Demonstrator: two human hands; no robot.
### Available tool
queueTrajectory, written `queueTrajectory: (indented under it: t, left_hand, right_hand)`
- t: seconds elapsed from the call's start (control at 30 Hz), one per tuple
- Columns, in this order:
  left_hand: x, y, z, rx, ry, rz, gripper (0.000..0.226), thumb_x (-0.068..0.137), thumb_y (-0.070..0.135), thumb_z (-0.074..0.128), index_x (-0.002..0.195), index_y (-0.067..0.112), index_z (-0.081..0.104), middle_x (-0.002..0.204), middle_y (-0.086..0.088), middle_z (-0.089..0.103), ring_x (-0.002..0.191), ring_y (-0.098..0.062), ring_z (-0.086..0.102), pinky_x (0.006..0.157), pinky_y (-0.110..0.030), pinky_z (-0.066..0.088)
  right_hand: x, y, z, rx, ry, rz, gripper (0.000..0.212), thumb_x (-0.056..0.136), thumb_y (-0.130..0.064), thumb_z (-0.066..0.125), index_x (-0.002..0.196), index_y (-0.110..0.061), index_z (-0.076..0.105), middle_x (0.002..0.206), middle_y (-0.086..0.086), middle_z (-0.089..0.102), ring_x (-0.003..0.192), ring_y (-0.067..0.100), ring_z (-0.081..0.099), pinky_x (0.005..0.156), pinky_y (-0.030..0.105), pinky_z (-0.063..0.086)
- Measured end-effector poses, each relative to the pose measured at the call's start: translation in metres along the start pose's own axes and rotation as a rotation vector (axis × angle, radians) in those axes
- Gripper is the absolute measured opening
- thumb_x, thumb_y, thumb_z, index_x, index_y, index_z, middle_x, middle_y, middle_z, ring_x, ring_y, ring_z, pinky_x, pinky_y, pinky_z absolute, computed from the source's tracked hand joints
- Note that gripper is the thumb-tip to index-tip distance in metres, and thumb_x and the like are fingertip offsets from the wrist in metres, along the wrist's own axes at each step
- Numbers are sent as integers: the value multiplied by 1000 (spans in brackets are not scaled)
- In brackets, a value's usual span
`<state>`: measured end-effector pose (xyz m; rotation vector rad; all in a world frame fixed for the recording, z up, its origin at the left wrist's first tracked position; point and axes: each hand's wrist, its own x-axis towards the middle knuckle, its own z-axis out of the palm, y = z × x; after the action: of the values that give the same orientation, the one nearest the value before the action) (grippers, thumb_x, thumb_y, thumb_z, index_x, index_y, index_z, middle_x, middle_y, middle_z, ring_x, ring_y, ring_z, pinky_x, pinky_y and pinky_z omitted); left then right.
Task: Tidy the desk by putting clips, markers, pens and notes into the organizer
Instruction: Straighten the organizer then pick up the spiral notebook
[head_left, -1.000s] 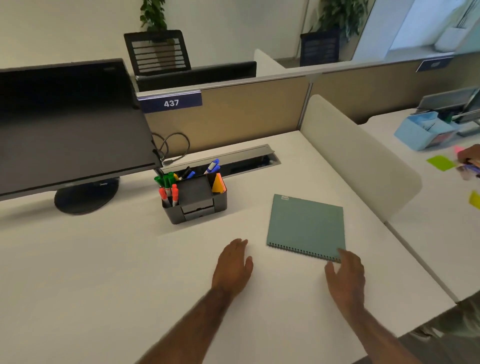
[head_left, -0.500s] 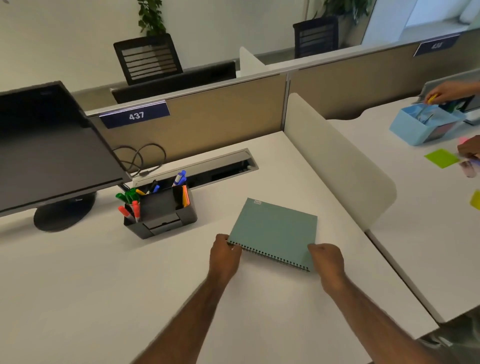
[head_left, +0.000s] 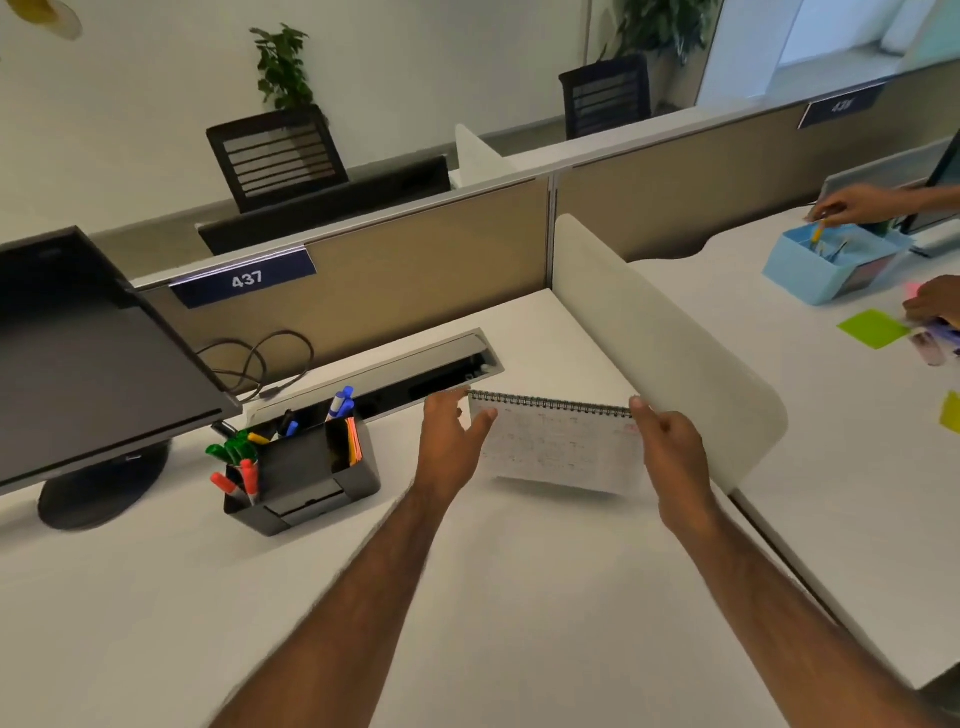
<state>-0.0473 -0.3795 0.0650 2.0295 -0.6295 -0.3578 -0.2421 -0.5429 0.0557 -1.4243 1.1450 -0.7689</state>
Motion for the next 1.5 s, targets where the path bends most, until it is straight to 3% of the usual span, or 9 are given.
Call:
queueTrajectory:
  t: [0.17, 0.33, 0.5, 0.67, 0.77, 0.87, 1.0, 1.2, 1.5]
  left_hand:
    - [24, 4, 15, -19, -212, 24, 76, 95, 29, 64, 156, 29, 19, 150, 15, 39, 129, -12, 40, 108, -33, 37]
    - [47, 9, 27, -96, -341, -24, 71, 93, 21, 66, 150, 33, 25, 127, 21, 48, 117, -7, 44, 95, -27, 38]
    - [48, -10, 42, -110, -475, -143, 58, 94, 17, 65, 141, 25, 31, 112, 20, 52, 114, -10, 49, 71, -5, 48]
    - [56, -13, 51, -203, -477, -213, 45, 97, 35, 60, 135, 34, 34, 124, 19, 53, 116, -8, 47, 89, -15, 42]
    - [70, -5, 54, -244, -464, -172, 60, 99, 33, 56, 151, 28, 27, 144, 8, 49, 128, -13, 45, 103, -32, 38]
    - [82, -4, 57, -239, -462, -96, 61, 101, 28, 55, 152, 31, 22, 146, 8, 47, 128, -10, 45, 106, -32, 38]
    - [91, -24, 63, -126, -534, -91, 61, 101, 30, 54, 153, 28, 22, 149, 8, 42, 132, -9, 39, 103, -29, 34]
    - [100, -69, 76, 260, -523, -6, 57, 102, 40, 46, 154, 29, 24, 159, 1, 34, 148, -27, 25, 120, -55, 16]
    - [90, -98, 77, 322, -534, 26, 78, 100, 34, 51, 158, 25, 1, 166, 1, 8, 153, -20, 0, 122, -41, -5]
  right_hand:
    - [33, 16, 3, -67, -29, -148, 23, 83, -31, 75, 97, -24, 57, 93, -13, 66, 82, -6, 62, 60, 6, 45]
    - [65, 48, 7, -156, -302, -1, 41, 83, -2, 66, 119, -19, 57, 118, 2, 67, 106, 18, 63, 87, 32, 54]
    - [80, 72, 16, -299, -274, 0, 29, 87, -11, 63, 116, -16, 61, 117, 5, 67, 102, 21, 63, 82, 31, 52]
    - [99, 72, 22, -308, -217, -46, 33, 89, -14, 63, 122, -17, 61, 118, 2, 67, 106, 21, 63, 84, 29, 52]
    - [110, 70, 21, -333, -187, -71, 36, 89, -14, 64, 125, -18, 58, 121, 4, 66, 109, 23, 62, 85, 25, 46]
    - [118, 71, 19, -337, -169, -74, 41, 88, -15, 66, 127, -20, 55, 125, 3, 65, 112, 23, 62, 88, 26, 47]
    - [127, 79, 17, -486, -187, -97, 47, 86, -27, 71, 129, -17, 54, 125, 4, 66, 110, 24, 63, 90, 30, 51]
    - [121, 97, 12, -813, -177, -282, 50, 88, -53, 60, 125, -18, 55, 120, 2, 66, 104, 23, 65, 90, 36, 52]
    - [103, 111, 12, -664, -142, -342, 63, 85, -56, 61, 133, -21, 42, 127, 1, 57, 114, 26, 54, 101, 46, 43]
